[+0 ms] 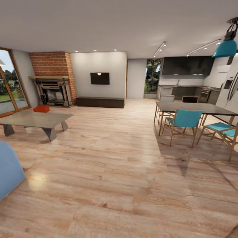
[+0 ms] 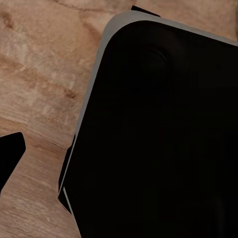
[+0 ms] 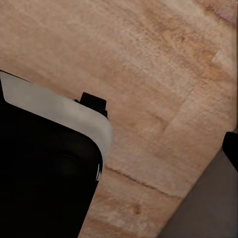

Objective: Move the two storage containers from the living room to the garage. In the garage, place one container on the floor and stack the other container on top of it (either order is fine).

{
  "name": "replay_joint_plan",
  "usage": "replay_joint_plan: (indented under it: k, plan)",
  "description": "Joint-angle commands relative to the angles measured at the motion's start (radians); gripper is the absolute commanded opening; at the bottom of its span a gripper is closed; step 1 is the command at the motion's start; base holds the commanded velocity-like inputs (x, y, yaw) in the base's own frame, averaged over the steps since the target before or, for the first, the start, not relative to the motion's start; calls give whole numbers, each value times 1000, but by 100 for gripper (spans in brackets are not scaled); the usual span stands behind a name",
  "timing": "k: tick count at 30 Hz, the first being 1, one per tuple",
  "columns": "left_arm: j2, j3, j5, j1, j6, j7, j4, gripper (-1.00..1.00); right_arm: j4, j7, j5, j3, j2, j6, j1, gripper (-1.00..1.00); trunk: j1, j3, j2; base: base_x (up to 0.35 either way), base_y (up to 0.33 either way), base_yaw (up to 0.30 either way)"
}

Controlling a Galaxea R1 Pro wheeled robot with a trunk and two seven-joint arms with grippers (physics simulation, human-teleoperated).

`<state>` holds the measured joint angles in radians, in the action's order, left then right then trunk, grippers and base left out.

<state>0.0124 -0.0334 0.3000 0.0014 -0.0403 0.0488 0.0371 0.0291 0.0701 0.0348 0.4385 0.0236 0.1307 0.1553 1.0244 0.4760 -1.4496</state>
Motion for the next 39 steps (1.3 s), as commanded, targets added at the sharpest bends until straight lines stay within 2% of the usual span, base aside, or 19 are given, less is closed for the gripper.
replay_joint_plan:
  k: [1, 15, 30, 39]
  plan:
    - [0, -3, 2, 0, -1, 2, 1, 100, 3, 2, 4, 6, 0, 6, 1, 100, 1, 1, 0, 322, 0, 1]
    - [0, -3, 2, 0, -1, 2, 1, 100, 3, 2, 4, 6, -1, 6, 1, 100, 1, 1, 0, 323, 12, 0]
    - [0, -3, 2, 0, -3, 2, 1, 100, 3, 2, 4, 6, 0, 6, 1, 100, 1, 1, 0, 323, 102, 0]
    - [0, -3, 2, 0, -3, 2, 1, 100, 3, -1, 1, 6, 11, 10, 1, 100, 1, 1, 0, 323, 115, 0]
